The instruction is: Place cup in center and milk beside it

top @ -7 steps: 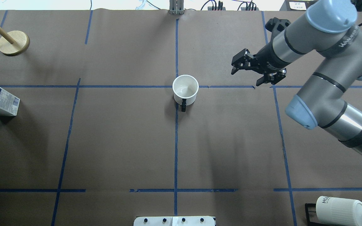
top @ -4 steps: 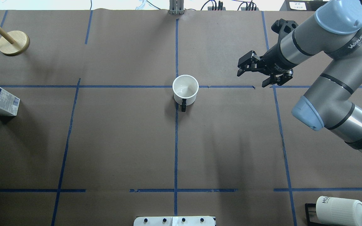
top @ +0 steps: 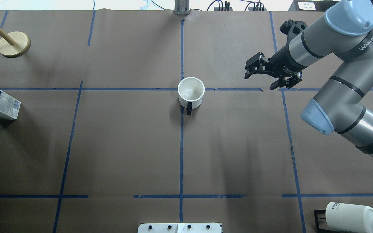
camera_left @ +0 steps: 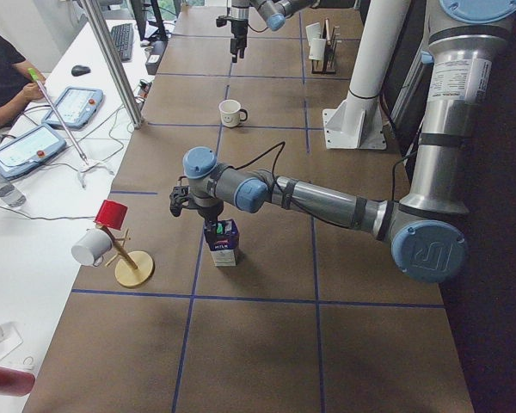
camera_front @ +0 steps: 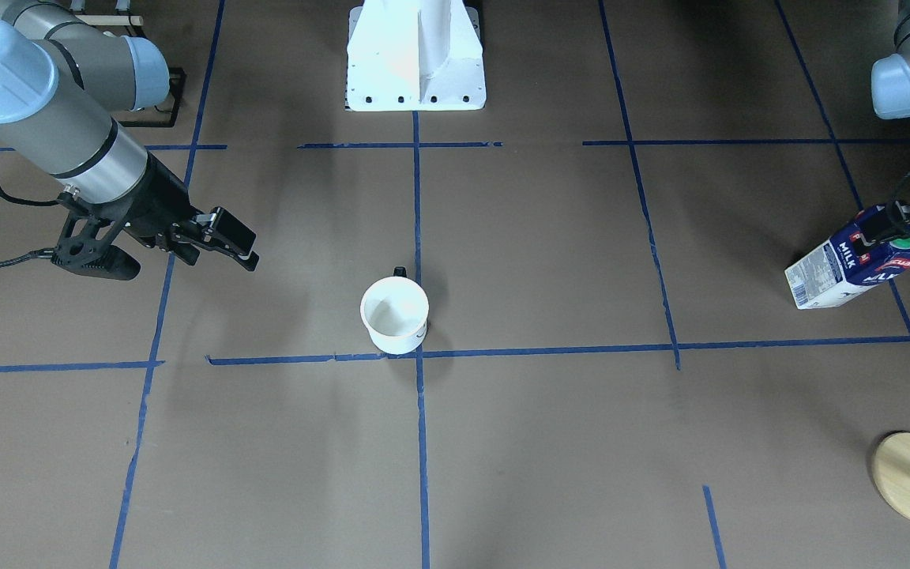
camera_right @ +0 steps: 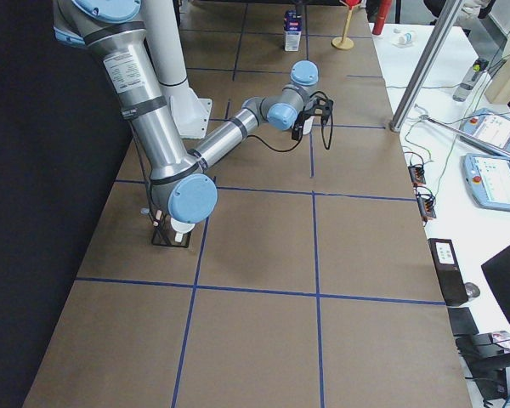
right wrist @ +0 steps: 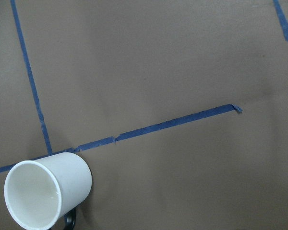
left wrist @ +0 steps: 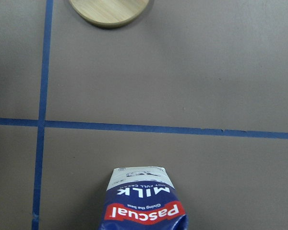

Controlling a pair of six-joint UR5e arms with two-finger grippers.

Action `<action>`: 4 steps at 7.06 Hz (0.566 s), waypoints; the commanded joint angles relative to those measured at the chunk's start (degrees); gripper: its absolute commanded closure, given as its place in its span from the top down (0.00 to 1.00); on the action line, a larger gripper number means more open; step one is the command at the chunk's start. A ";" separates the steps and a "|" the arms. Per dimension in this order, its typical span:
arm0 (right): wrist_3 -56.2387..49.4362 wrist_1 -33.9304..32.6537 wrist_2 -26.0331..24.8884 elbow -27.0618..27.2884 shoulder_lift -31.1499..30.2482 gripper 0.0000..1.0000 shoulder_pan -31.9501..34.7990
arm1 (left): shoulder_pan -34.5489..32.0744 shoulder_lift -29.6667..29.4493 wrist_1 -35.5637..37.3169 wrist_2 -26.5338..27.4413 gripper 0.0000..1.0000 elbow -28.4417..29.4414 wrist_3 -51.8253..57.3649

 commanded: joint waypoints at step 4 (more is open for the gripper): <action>-0.09 0.09 -0.16 -0.08 -0.01 1.00 -0.18 | 0.73 -1.64 0.83 -0.06 0.00 -3.40 -0.64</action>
